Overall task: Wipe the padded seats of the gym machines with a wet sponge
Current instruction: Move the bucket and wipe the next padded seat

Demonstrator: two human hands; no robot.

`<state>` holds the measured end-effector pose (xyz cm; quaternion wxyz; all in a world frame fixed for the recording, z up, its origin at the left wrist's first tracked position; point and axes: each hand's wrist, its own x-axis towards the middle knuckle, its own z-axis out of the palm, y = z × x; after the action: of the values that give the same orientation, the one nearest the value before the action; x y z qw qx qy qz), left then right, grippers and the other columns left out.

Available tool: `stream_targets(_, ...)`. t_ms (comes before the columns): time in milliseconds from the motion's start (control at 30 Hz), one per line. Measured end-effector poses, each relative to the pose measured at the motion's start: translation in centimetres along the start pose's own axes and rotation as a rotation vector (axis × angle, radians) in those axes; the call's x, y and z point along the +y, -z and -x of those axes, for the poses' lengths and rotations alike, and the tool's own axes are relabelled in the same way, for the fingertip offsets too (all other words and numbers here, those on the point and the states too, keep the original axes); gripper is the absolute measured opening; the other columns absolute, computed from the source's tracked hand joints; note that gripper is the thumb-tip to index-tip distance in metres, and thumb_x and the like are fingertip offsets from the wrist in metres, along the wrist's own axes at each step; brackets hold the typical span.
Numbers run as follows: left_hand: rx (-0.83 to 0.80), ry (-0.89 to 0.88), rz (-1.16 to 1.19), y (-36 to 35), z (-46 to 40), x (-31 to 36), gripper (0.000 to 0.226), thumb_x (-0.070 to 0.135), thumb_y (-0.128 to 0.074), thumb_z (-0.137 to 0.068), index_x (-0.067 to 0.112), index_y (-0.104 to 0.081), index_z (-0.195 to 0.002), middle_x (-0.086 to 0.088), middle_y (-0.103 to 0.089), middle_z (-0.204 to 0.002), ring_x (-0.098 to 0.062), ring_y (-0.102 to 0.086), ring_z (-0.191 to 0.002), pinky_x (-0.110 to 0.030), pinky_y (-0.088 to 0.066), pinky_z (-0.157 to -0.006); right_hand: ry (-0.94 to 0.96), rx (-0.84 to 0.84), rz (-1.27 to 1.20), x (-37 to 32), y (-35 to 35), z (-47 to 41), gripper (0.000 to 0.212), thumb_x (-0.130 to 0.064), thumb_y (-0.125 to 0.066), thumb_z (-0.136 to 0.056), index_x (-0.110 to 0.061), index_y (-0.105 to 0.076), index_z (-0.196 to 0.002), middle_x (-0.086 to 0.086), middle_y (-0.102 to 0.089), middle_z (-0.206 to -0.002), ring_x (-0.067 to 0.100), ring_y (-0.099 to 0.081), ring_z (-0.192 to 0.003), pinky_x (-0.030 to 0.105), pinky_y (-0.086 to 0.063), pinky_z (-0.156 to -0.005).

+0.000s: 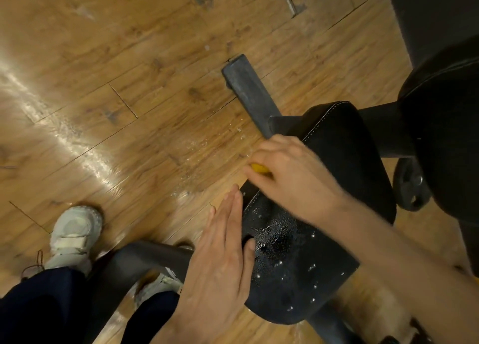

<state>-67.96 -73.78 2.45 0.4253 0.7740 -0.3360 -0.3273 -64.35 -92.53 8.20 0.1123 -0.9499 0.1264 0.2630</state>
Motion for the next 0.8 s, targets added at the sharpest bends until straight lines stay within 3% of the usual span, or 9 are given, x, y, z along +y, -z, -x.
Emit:
stream_targets(67,0.004,-0.001,0.002,0.1,-0.1,0.0,0.064,0.031,-0.031,-0.103,0.007,-0.005,-0.156,-0.008,-0.018,-0.163,-0.020,-0.025,-0.148,-0.028,-0.009,-0.123,-0.113,-0.029,0.053,2.2,1.4,-2.0,0.036,-0.045,-0.046,-0.096,-0.020,-0.072,-0.097,0.004,-0.064,-0.099,0.023,-0.057,-0.098,0.037,-0.047,-0.088)
stream_targets(167,-0.003,-0.001,-0.004,-0.1,0.0,-0.2,0.063,0.033,-0.029,-0.104,0.011,-0.002,-0.157,-0.006,-0.020,-0.163,-0.019,-0.026,-0.148,-0.028,-0.009,-0.123,-0.362,0.073,0.097,2.9,1.8,-3.7,0.033,-0.043,-0.052,-0.094,-0.015,-0.069,-0.089,0.012,-0.064,-0.097,0.029,-0.058,-0.096,0.038,-0.048,-0.083)
stream_targets(233,0.002,-0.012,0.018,-0.2,-0.1,-0.2,0.062,0.033,-0.028,-0.103,0.009,-0.006,-0.156,-0.008,-0.021,-0.162,-0.019,-0.026,-0.148,-0.032,-0.014,-0.122,-0.286,0.103,0.091,0.1,-0.2,-2.3,0.033,-0.041,-0.051,-0.094,-0.015,-0.071,-0.091,0.009,-0.064,-0.095,0.026,-0.057,-0.094,0.037,-0.046,-0.085)
stream_targets(300,0.014,-0.009,0.002,-0.2,-0.2,-0.2,0.061,0.034,-0.028,-0.103,0.006,-0.012,-0.155,-0.012,-0.023,-0.160,-0.019,-0.025,-0.147,-0.036,-0.020,-0.119,-0.082,0.028,-0.032,-3.1,-1.3,0.2,0.031,-0.038,-0.049,-0.094,-0.017,-0.071,-0.085,0.000,-0.064,-0.088,0.018,-0.055,-0.090,0.033,-0.043,-0.089)
stream_targets(367,0.007,-0.013,-0.006,-0.2,-0.1,-0.1,0.063,0.034,-0.028,-0.104,0.008,-0.006,-0.156,-0.010,-0.017,-0.162,-0.017,-0.020,-0.149,-0.034,-0.015,-0.121,0.020,-0.040,-0.063,-2.1,-0.7,0.6,0.031,-0.039,-0.046,-0.097,-0.020,-0.070,-0.089,-0.006,-0.062,-0.092,0.013,-0.052,-0.094,0.030,-0.038,-0.093)
stream_targets(433,0.005,-0.022,-0.012,-0.1,-0.1,-0.2,0.064,0.036,-0.025,-0.104,0.012,0.002,-0.157,-0.006,-0.010,-0.165,-0.013,-0.012,-0.151,-0.029,-0.009,-0.122,-0.078,-0.015,0.005,0.8,-0.1,-1.2,0.031,-0.041,-0.047,-0.097,-0.020,-0.069,-0.090,-0.003,-0.060,-0.098,0.018,-0.052,-0.099,0.033,-0.040,-0.092)
stream_targets(567,0.031,-0.023,-0.017,-0.3,0.0,-0.2,0.063,0.036,-0.025,-0.104,0.014,0.003,-0.157,-0.002,-0.012,-0.163,0.007,0.012,-0.146,-0.021,-0.001,-0.120,-0.324,0.272,0.047,1.8,-0.7,-2.0,0.027,-0.031,-0.055,-0.096,-0.012,-0.070,-0.084,0.006,-0.067,-0.096,0.022,-0.053,-0.098,0.038,-0.037,-0.104)
stream_targets(700,0.022,-0.047,-0.018,-0.5,0.0,-0.4,0.061,0.033,-0.026,-0.105,0.005,-0.007,-0.156,-0.004,-0.015,-0.162,-0.007,-0.008,-0.151,-0.027,-0.008,-0.123,-0.146,0.379,-0.300,-4.6,-4.6,4.1,0.027,-0.023,-0.052,-0.096,-0.010,-0.069,-0.113,0.001,-0.064,-0.120,0.014,-0.047,-0.128,0.036,-0.016,-0.121)
stream_targets(800,0.013,-0.046,-0.003,-0.4,-0.1,-0.4,0.062,0.033,-0.027,-0.105,0.007,-0.002,-0.156,-0.006,-0.015,-0.163,-0.012,-0.016,-0.150,-0.029,-0.008,-0.123,-0.119,0.471,-0.319,-1.8,-4.5,3.1,0.026,-0.016,-0.055,-0.096,-0.008,-0.068,-0.117,0.003,-0.063,-0.125,0.017,-0.043,-0.134,0.039,-0.012,-0.122)
